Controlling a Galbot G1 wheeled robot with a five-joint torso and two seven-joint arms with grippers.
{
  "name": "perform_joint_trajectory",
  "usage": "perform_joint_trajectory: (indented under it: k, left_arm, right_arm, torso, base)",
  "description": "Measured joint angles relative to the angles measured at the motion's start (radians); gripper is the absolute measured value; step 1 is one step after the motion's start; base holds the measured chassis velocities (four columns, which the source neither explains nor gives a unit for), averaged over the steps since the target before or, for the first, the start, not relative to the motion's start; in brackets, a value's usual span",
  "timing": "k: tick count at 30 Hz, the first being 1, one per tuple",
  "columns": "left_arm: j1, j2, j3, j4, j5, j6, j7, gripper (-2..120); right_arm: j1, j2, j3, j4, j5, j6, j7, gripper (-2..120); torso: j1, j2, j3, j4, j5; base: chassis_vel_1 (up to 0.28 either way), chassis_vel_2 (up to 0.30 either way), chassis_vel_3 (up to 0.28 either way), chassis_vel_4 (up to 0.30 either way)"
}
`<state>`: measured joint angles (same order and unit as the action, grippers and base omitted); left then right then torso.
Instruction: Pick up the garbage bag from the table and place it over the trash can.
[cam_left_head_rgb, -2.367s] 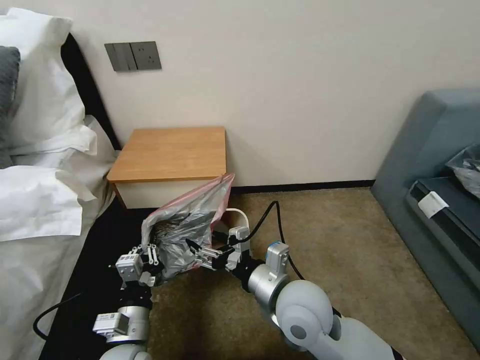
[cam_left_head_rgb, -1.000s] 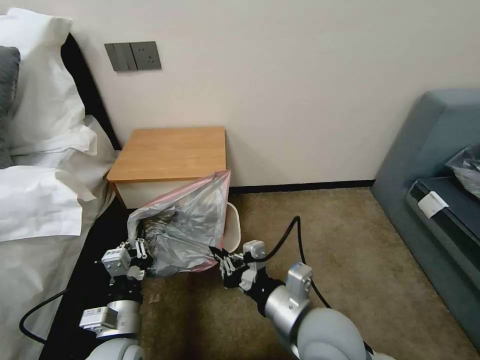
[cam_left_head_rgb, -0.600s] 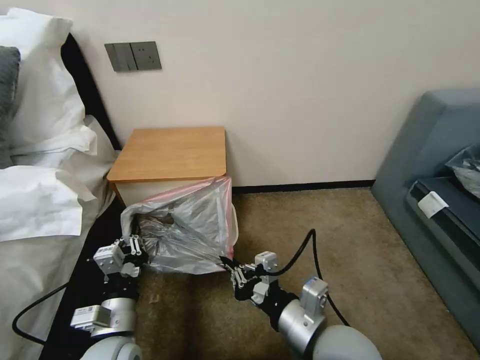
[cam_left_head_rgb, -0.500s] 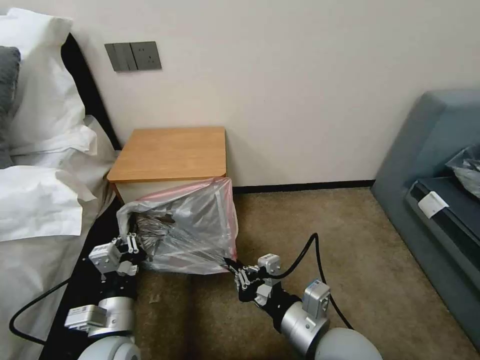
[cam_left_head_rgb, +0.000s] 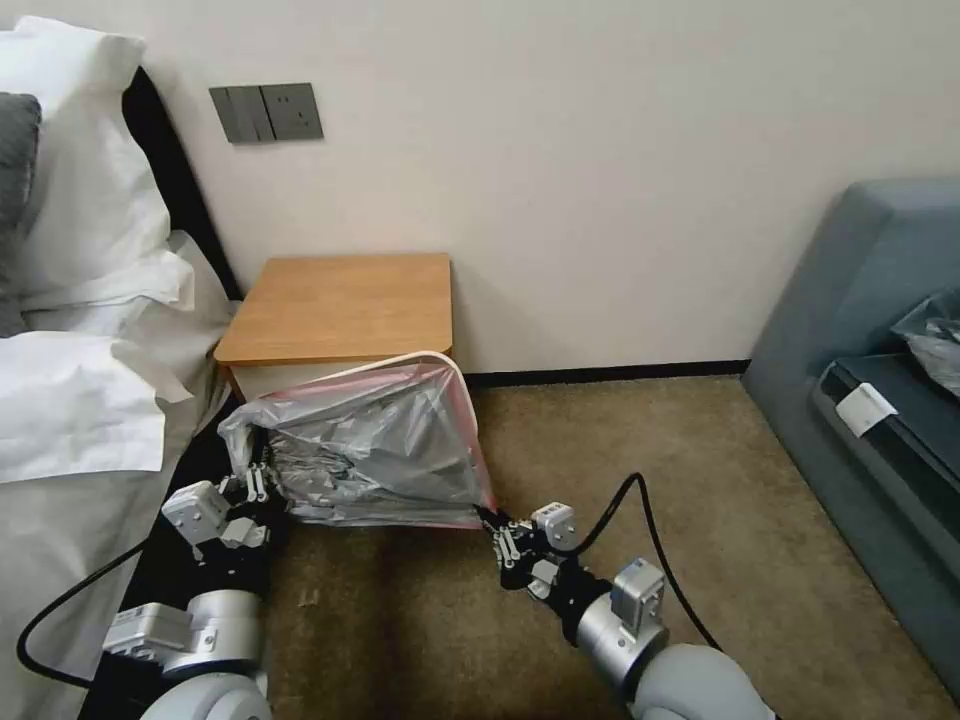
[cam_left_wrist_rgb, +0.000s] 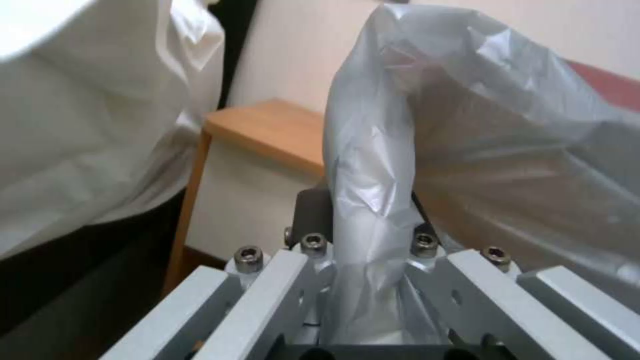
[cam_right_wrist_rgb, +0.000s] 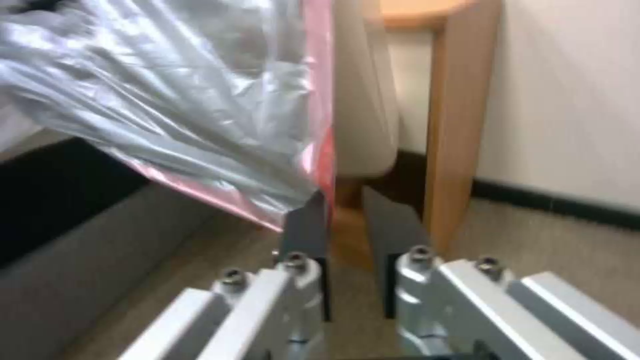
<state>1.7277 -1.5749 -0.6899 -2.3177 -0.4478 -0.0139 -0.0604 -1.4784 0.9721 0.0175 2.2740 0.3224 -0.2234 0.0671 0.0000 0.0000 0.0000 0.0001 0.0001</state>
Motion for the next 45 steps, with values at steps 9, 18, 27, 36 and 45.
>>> perform_joint_trajectory:
  k: [9,18,27,36,45]
  left_arm:
    - [-0.014,0.025,-0.005,0.037,0.012,0.013,-0.008,7]
    - [0.003,0.03,0.015,0.043,0.093,-0.031,0.028,7]
    - [0.014,0.017,0.035,0.042,0.123,-0.048,0.032,7]
    - [0.024,-0.001,0.05,0.042,0.15,-0.058,0.037,7]
    - [0.023,-0.006,0.054,0.047,0.157,-0.06,0.038,7]
  right_arm:
    - [-0.07,-0.061,0.11,0.12,-0.05,0.083,-0.054,52]
    - [0.106,-0.019,0.105,0.067,0.04,0.064,-0.056,84]
    - [0.203,0.013,0.043,0.005,0.212,-0.009,-0.032,100]
    - [0.266,0.024,0.001,-0.057,0.206,-0.024,-0.032,86]
    - [0.281,0.029,-0.014,-0.069,0.201,-0.024,-0.032,55]
  torso:
    - [0.0,0.0,0.0,-0.0003,-0.0003]
    - [0.0,0.0,0.0,-0.0001,0.0]
    - [0.0,0.0,0.0,-0.0001,-0.0002]
    - [0.0,0.0,0.0,-0.0001,-0.0002]
    - [0.0,0.0,0.0,-0.0001,-0.0001]
  base:
    - [0.0,0.0,0.0,0.0]
    - [0.0,0.0,0.0,0.0]
    - [0.0,0.0,0.0,0.0]
    - [0.0,0.0,0.0,0.0]
    - [0.0,0.0,0.0,0.0]
